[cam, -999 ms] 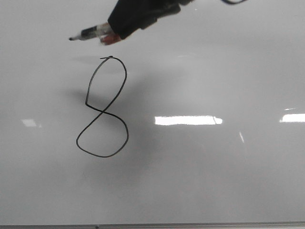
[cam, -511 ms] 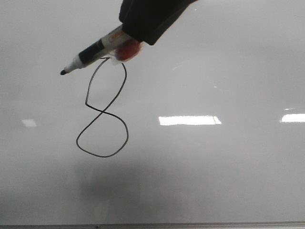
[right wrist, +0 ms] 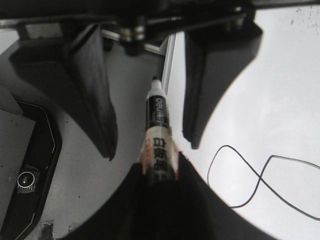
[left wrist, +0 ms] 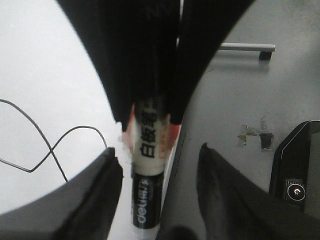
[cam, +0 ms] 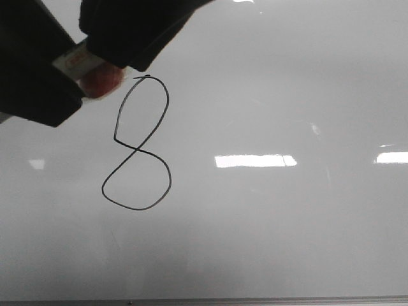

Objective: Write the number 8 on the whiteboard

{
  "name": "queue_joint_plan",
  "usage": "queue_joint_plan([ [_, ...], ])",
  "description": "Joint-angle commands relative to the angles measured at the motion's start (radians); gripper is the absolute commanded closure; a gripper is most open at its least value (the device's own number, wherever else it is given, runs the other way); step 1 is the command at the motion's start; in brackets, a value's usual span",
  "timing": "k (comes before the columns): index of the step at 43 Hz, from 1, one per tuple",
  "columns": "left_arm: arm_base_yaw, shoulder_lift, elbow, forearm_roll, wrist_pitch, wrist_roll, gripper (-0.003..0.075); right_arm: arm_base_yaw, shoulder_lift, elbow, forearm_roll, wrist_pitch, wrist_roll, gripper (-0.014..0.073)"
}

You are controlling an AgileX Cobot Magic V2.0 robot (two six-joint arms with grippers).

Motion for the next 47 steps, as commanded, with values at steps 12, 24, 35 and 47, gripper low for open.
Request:
queue_joint_plan([
  [12, -0.007, -0.010, -0.033, -0.005, -0.044, -0.001, 0.0699, 0.002, -0.040, -0.032, 0.013, -0.055, -0.009, 0.0650],
  [24, -0.007, -0.010, -0.033, -0.005, -0.044, -0.003, 0.0741, 0.002, -0.040, -0.032, 0.041, -0.054, -0.009, 0.0434],
  [35, 0.015, -0.003, -0.033, -0.005, -0.044, -0.043, 0.0741, -0.004, -0.087, -0.031, 0.041, -0.083, 0.001, 0.0098],
  [47, 0.259, -0.004, 0.028, -0.005, -0.052, -0.234, 0.0741, -0.184, -0.259, 0.059, 0.041, -0.127, 0.199, 0.0136],
])
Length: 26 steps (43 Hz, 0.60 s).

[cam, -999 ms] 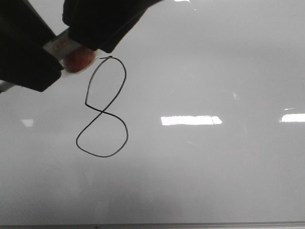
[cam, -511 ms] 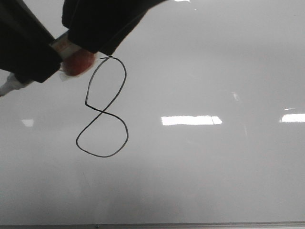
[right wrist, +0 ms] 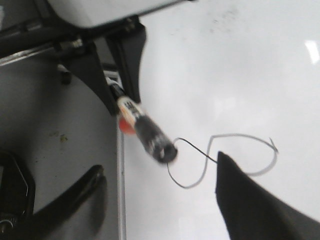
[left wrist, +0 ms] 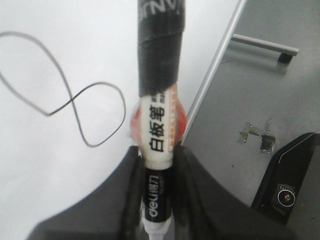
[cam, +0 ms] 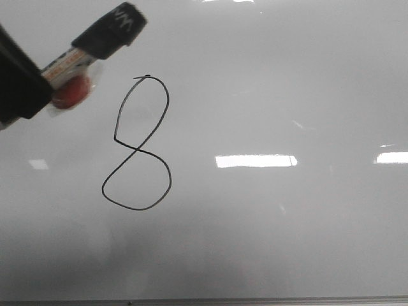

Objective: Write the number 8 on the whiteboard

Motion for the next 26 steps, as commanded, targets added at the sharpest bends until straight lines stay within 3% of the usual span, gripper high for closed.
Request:
queue_joint_plan([
  [1, 0.105, -0.006, -0.002, -0.013, -0.059, -0.099, 0.0741, -0.086, -0.100, 0.042, 0.019, -0.086, 0.082, 0.0148],
  [7, 0.306, -0.006, 0.048, -0.036, -0.129, -0.292, 0.0741, -0.234, -0.254, 0.227, 0.019, -0.199, 0.224, 0.0232],
  [12, 0.423, -0.006, 0.114, -0.147, -0.257, -0.306, 0.0741, -0.347, -0.368, 0.380, 0.022, -0.262, 0.416, 0.0301],
  [16, 0.480, -0.008, 0.197, -0.238, -0.436, -0.306, 0.0741, -0.441, -0.459, 0.517, 0.022, -0.283, 0.558, 0.0387],
  [21, 0.502, -0.008, 0.302, -0.245, -0.667, -0.306, 0.0741, -0.508, -0.570, 0.650, 0.022, -0.309, 0.592, 0.0564],
  [26, 0.538, -0.008, 0.350, -0.250, -0.775, -0.306, 0.0741, -0.514, -0.633, 0.702, 0.022, -0.324, 0.592, 0.0668],
])
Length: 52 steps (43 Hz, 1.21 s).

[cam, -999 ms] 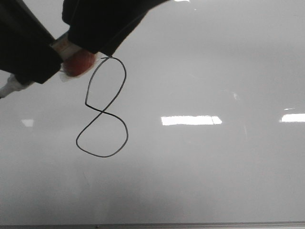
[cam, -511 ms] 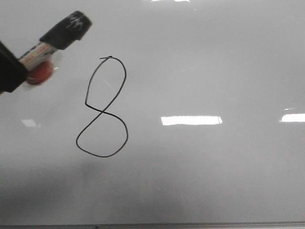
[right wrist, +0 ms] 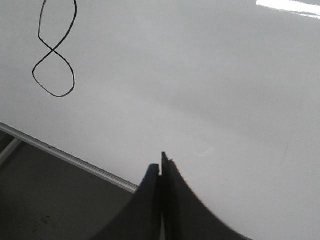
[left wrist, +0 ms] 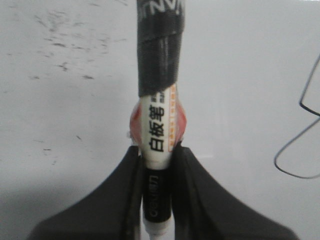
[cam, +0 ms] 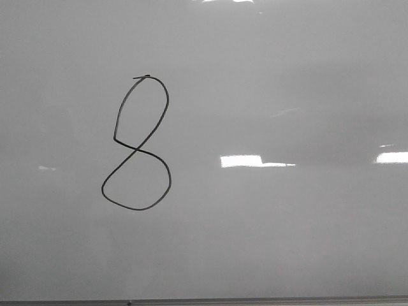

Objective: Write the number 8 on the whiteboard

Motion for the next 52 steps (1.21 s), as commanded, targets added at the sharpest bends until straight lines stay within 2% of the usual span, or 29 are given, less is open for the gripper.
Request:
queue_joint_plan([
  [1, 0.039, -0.008, 0.006, -0.025, -0.183, -0.009, 0.0741, -0.009, -0.044, 0.010, 0.020, -0.090, 0.009, 0.0661],
  [9, 0.128, 0.039, -0.020, -0.028, -0.165, -0.009, 0.0741, -0.009, -0.054, 0.019, 0.020, -0.099, 0.006, 0.0663],
  [21, 0.128, 0.271, -0.118, -0.006, -0.234, -0.008, 0.0741, -0.009, -0.054, 0.019, 0.020, -0.105, 0.006, 0.0663],
  [33, 0.128, 0.380, -0.200, 0.049, -0.234, -0.008, 0.0733, -0.009, -0.054, 0.019, 0.020, -0.105, 0.006, 0.0663],
  [42, 0.128, 0.389, -0.202, 0.049, -0.235, -0.008, 0.0563, -0.009, -0.054, 0.019, 0.020, -0.105, 0.006, 0.0663],
  [52, 0.128, 0.389, -0.202, 0.049, -0.235, -0.008, 0.0486, -0.009, -0.054, 0.019, 0.020, -0.105, 0.006, 0.0663],
])
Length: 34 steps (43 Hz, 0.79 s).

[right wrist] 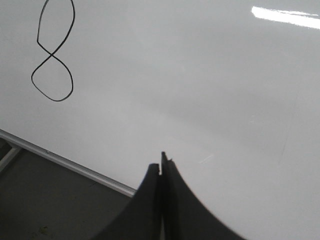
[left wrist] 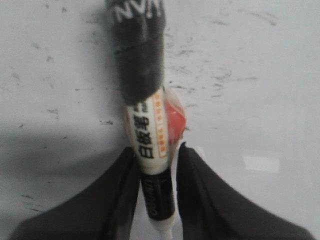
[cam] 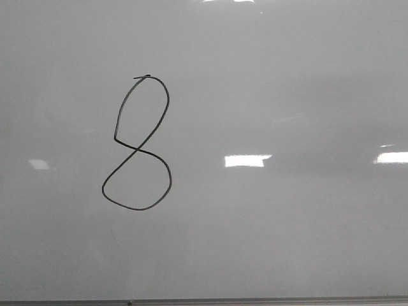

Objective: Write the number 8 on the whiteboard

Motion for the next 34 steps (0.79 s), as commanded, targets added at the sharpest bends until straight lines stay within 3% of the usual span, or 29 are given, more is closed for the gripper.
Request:
queue_joint_plan([
  [1, 0.001, -0.025, -0.031, 0.005, -0.068, -0.006, 0.0477, -0.009, 0.000, -0.027, 0.018, -0.075, -0.001, 0.0663],
  [15, 0.001, -0.031, -0.031, 0.005, -0.057, -0.006, 0.0265, -0.009, 0.000, -0.027, 0.018, -0.075, -0.001, 0.0663],
  [25, 0.021, -0.157, -0.031, 0.005, 0.017, 0.000, 0.0258, -0.009, 0.000, -0.027, 0.018, -0.075, -0.001, 0.0663],
  [34, 0.025, -0.387, -0.031, 0.006, 0.045, 0.002, 0.0263, -0.009, 0.000, -0.027, 0.018, -0.072, -0.001, 0.0663],
])
